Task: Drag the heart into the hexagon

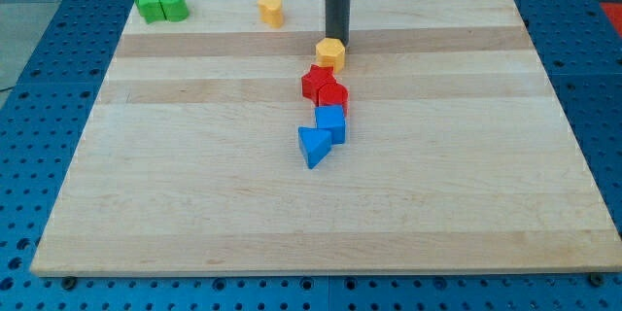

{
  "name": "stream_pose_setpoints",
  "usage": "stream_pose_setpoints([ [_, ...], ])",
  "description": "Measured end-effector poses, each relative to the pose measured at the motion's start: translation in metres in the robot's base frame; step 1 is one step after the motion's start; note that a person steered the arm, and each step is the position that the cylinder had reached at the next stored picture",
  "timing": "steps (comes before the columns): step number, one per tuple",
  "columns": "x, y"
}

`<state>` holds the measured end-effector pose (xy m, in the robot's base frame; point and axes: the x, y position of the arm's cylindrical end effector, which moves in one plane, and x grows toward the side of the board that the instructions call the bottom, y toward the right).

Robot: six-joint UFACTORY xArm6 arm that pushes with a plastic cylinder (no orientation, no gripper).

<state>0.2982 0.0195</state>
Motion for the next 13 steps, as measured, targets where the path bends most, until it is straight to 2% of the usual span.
stream_pose_setpoints([
  [1,0.022,0.0],
  [2,0.025,0.0],
  [3,-0.016,-0.007],
  [5,-0.013,-0.153],
  [6,-0.041,-0.178],
  [7,-0.077,-0.163],
  [8,-0.082,-0.11],
  [9,-0.064,-0.062],
  [11,-0.078,-0.063],
  [13,-0.025,-0.031],
])
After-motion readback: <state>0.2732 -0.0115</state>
